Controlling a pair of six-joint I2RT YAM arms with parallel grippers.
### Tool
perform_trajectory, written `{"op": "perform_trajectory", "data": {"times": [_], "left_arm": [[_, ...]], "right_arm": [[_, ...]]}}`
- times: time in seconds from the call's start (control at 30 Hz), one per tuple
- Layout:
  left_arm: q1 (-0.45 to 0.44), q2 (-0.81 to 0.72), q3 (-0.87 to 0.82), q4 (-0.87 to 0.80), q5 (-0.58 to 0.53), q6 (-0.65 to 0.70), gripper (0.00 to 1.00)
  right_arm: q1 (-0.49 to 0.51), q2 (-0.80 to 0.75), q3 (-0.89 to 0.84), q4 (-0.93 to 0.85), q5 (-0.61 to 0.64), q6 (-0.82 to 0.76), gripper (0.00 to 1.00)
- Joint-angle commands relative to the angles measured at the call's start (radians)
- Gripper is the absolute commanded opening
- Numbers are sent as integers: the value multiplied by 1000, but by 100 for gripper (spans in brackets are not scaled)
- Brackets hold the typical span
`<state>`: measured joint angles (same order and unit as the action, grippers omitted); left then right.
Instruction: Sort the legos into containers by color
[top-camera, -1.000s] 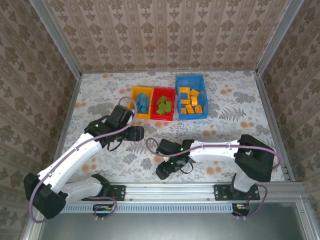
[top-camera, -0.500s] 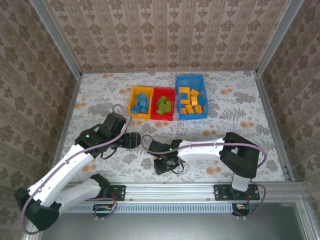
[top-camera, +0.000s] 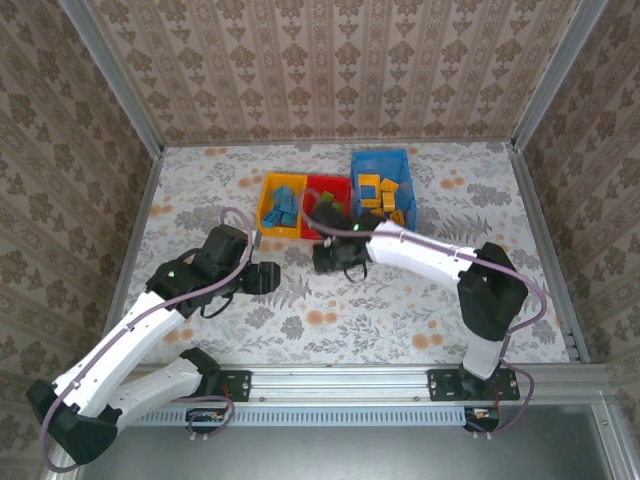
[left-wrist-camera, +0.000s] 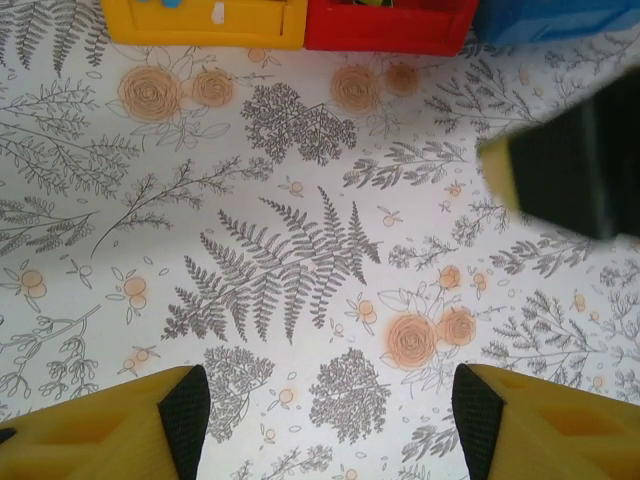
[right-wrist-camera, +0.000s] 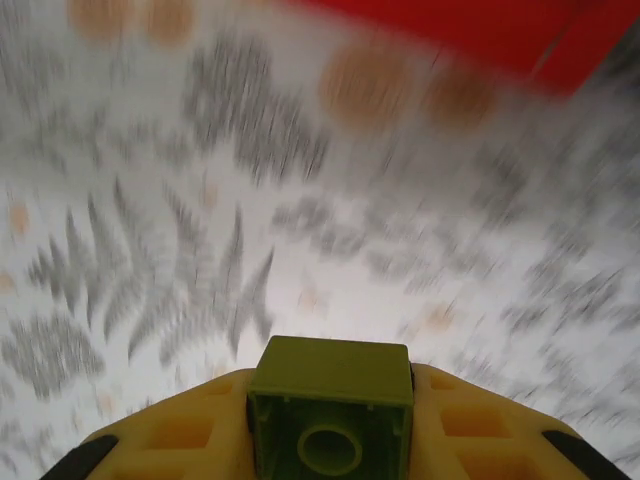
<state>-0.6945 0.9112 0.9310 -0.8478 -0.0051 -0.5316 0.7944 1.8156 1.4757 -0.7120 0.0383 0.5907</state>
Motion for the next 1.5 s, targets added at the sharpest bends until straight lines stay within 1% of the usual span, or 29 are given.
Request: {"op": "perform_trajectory", "data": {"times": [0.0,0.17,0.37,0.6,0.73,0.87,1.0,1.1,1.2,1.3,1.43,1.47], "left_arm": [[-9,22,44,53,-29,-25,68],[-8,65,72,64,-43,-13,68],[-6,85,85,70,-66,-22,68],[-2,110,96,71,-73,-28,68],[-1,126,97,79,-70,-31,68],[1,141,106,79,-68,-25,68],[2,150,108,78,-68,-26,69],[10,148,106,69,-74,-34,69],[33,145,107,61,-69,-42,69],[81,146,106,58,-49,-48,70],[170,156,101,76,0,-50,71],[193,161,101,80,12,-46,71]], "right_arm": [[-63,115,152,-103,34,-124,29],[-151,320,472,-189,20,-171,29],[-197,579,854,-345,4,-185,29],[-229,773,1176,-452,-15,-191,31],[-248,864,1326,-527,-35,-179,36],[-251,889,1381,-550,-38,-191,49],[-251,874,1411,-549,-39,-205,58],[-250,858,1461,-574,-30,-216,59],[-241,847,1544,-634,4,-248,59],[-238,868,1682,-733,39,-296,60],[-238,837,1709,-827,48,-377,61],[-245,823,1708,-847,31,-382,61]]}}
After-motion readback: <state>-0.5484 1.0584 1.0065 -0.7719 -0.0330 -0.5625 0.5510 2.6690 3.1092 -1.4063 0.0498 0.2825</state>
